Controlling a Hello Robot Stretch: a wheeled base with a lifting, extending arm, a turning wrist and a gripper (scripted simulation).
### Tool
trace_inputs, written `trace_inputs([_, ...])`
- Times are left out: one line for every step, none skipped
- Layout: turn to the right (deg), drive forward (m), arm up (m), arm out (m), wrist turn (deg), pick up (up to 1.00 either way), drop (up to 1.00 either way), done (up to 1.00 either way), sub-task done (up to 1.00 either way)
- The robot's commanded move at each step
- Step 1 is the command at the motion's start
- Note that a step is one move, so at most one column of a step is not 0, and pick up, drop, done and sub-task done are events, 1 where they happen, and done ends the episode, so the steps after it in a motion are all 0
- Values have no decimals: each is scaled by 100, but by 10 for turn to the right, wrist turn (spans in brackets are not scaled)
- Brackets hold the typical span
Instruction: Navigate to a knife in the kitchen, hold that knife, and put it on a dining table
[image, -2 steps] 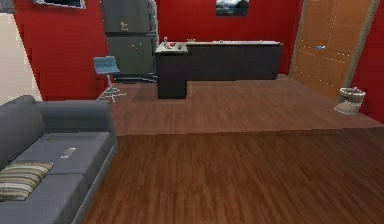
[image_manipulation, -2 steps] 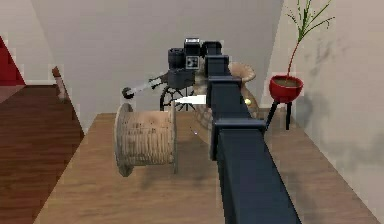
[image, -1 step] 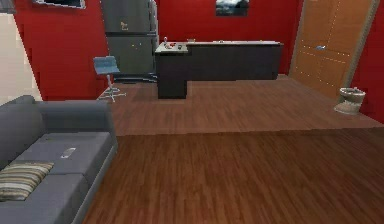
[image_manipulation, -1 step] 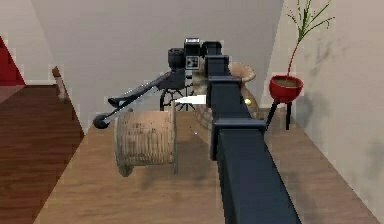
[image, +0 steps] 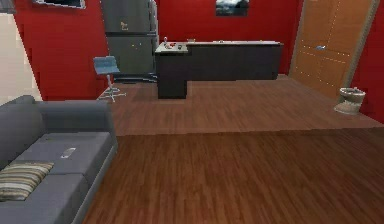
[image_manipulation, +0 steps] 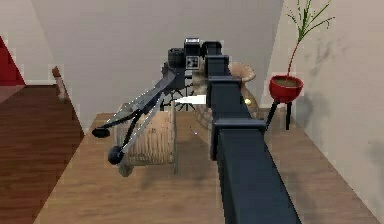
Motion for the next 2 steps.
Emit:
trace_inputs([0,0,0,-36,0,0,0,0,0])
trace_inputs([90,0,0,0,0,0,0,0,0])
